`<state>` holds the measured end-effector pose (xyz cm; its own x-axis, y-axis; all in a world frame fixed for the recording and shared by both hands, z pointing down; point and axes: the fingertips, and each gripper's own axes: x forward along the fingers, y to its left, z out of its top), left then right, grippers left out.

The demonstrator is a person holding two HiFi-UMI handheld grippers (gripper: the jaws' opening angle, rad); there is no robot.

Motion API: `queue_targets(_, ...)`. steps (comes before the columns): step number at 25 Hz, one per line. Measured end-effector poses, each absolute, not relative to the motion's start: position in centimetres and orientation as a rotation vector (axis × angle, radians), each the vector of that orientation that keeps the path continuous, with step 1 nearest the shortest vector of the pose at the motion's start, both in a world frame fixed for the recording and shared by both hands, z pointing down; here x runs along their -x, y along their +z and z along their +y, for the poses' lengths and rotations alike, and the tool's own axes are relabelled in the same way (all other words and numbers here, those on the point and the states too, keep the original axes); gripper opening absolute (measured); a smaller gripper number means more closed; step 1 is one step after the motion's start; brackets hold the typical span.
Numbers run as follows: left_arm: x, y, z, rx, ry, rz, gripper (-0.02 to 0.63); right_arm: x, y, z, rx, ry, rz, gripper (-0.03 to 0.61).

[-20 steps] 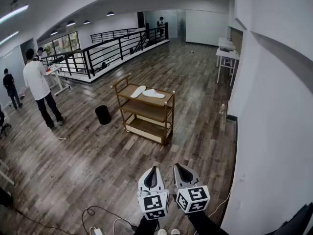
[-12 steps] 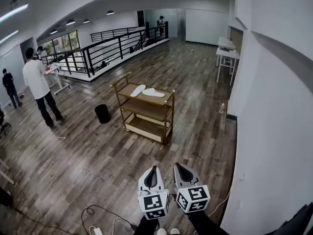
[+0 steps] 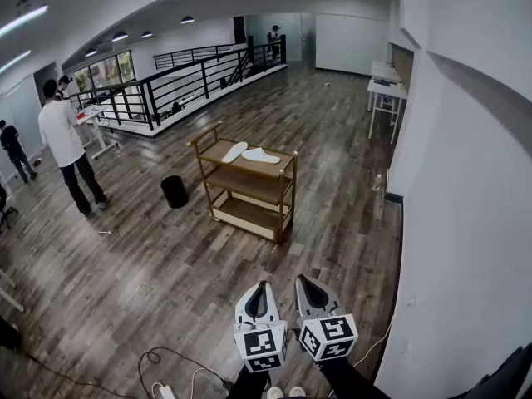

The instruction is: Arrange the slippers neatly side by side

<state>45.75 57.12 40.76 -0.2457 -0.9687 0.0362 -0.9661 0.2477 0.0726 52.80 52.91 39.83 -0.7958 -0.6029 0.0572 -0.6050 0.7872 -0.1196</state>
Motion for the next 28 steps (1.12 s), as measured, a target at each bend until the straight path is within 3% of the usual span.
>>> queue_targets(28, -42.9, 44.5, 60.3, -1.837, -0.079, -2.346, 0.000, -50.2, 42.3, 55.8, -1.034, 0.218, -2.873, -0.002)
